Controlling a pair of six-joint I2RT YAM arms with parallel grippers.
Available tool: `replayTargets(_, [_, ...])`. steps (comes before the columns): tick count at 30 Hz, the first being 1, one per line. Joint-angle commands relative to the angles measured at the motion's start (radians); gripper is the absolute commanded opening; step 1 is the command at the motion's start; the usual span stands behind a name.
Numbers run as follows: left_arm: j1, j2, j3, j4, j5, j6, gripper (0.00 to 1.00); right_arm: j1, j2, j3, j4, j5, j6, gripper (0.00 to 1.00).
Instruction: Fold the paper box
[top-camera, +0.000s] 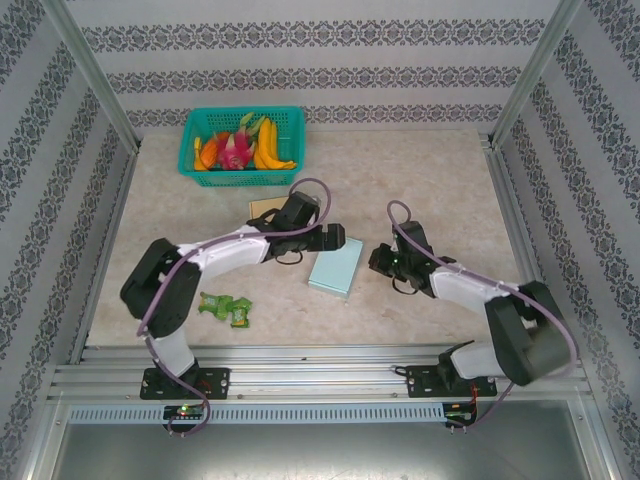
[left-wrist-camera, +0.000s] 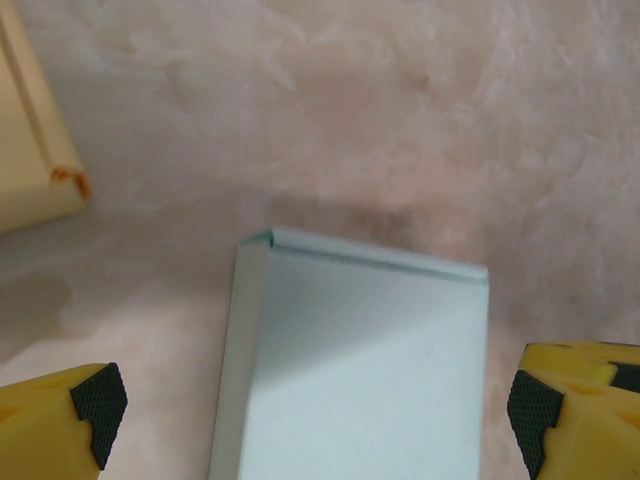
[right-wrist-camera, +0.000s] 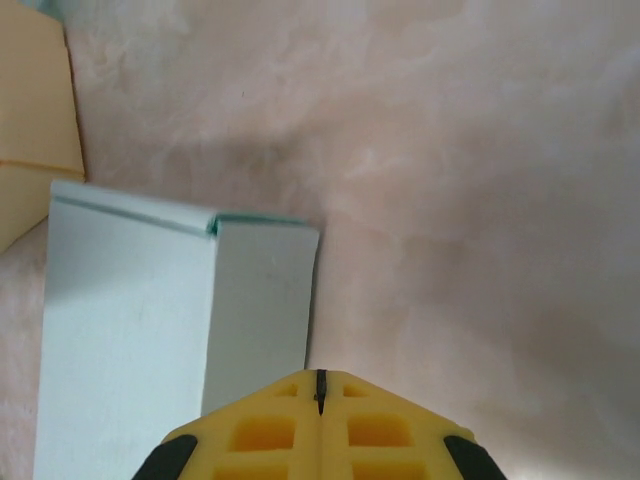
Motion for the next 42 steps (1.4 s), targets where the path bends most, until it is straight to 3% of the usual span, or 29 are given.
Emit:
replayTargets(1, [0.009,0.084,0.082,-0.025,0.048,0.044,1.00,-0.023,0.084,0.058,0.062,-0.081,-0.032,0.00])
replayTargets(13, [-0.009,0.229,0.193,0.011,0.170,-0.001,0.98,-0.067,0.263,0.112,0.133,-0.156,-0.037,0.00])
replayTargets(27, [-0.177,0.235,0.260,0.059,0.244,-0.051,0.97,-0.048,0.243,0.022,0.431,-0.309,0.047,0.00])
replayTargets(42, [-0.128,0.246,0.358,-0.054,0.164,-0.042,0.98,0.043,0.083,-0.089,0.439,-0.137,0.091,0.00])
